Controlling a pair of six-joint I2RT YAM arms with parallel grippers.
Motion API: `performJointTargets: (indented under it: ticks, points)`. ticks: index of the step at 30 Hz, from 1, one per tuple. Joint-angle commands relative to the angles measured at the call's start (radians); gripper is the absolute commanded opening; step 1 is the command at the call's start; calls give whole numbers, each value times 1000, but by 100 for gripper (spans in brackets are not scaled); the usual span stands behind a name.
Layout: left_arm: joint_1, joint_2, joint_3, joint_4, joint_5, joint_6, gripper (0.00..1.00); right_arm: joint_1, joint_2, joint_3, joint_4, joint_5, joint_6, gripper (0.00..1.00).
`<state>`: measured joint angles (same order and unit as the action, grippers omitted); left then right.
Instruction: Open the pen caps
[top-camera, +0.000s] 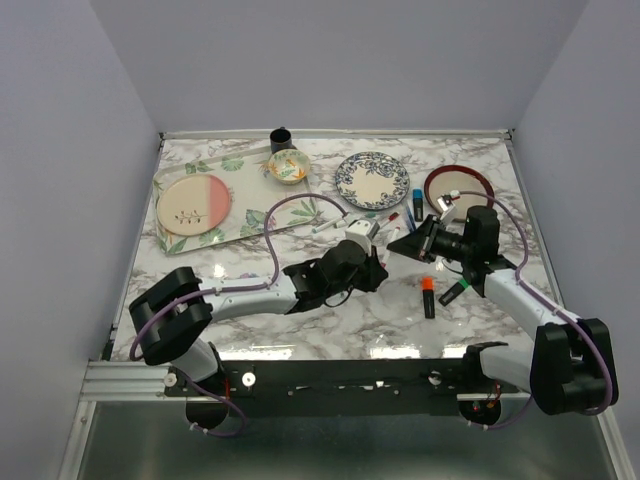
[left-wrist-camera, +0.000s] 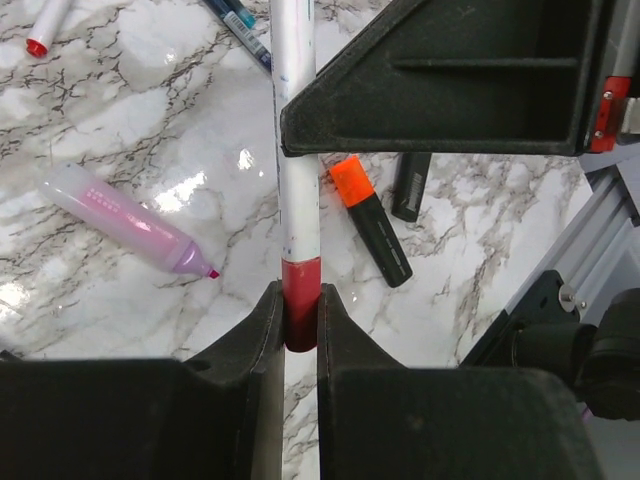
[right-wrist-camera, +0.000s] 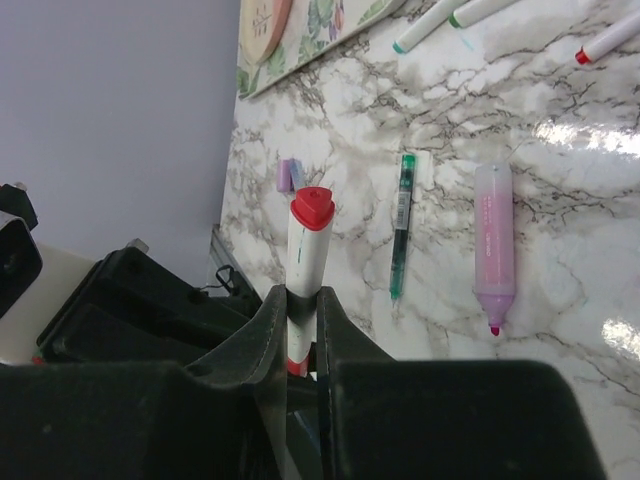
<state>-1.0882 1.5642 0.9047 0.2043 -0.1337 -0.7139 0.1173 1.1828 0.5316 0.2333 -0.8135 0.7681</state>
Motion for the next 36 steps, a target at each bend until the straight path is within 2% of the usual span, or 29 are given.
performJointTargets:
  ticks: [1, 14, 17, 19, 20, 23, 24, 25, 26, 27, 28, 29, 31, 32, 35, 36]
  points:
    - [-79, -90, -115, -72, 141, -50, 0, -84, -17, 5, 115, 227, -10, 0]
    - [-79, -151, -216, -31, 192, -64, 0, -113, -32, -19, 130, 275, 5, 0]
    - [-78, -188, -237, -65, 158, -62, 0, -136, -23, -16, 123, 270, -6, 0]
    - [-73, -234, -257, -92, 141, -56, 0, -136, -9, -9, 121, 251, -30, 0]
    - [-65, -251, -263, -100, 85, -58, 0, -136, -2, -4, 117, 232, -47, 0]
    - [-39, -325, -309, -89, 27, -85, 0, -136, 44, 21, 144, 82, -130, 1]
    - [-20, -341, -332, -80, 13, -94, 0, -136, 57, 16, 173, -18, -128, 3]
    - [-10, -366, -340, -59, 3, -104, 0, -134, 70, 1, 210, -67, -97, 10]
    - [-1, -374, -348, -48, -4, -117, 0, -133, 86, -8, 300, -105, -67, 23]
    - [10, -377, -351, -37, -16, -122, 0, -130, 109, -18, 349, -169, -40, 29]
    - [14, -375, -348, -14, -18, -122, 0, -120, 118, -16, 372, -183, -18, 35]
    - [16, -372, -343, -5, -21, -125, 0, -119, 123, -13, 382, -193, -13, 46]
    - [20, -345, -317, 15, -23, -125, 0, -84, 133, -13, 414, -230, 11, 55]
    - [21, -334, -307, 20, -23, -124, 0, -70, 136, -12, 422, -234, 19, 63]
    - [21, -285, -262, 55, -12, -118, 0, -16, 155, 8, 349, -217, 20, 76]
    - [21, -273, -233, 60, -7, -114, 0, -4, 161, 25, 339, -213, 20, 77]
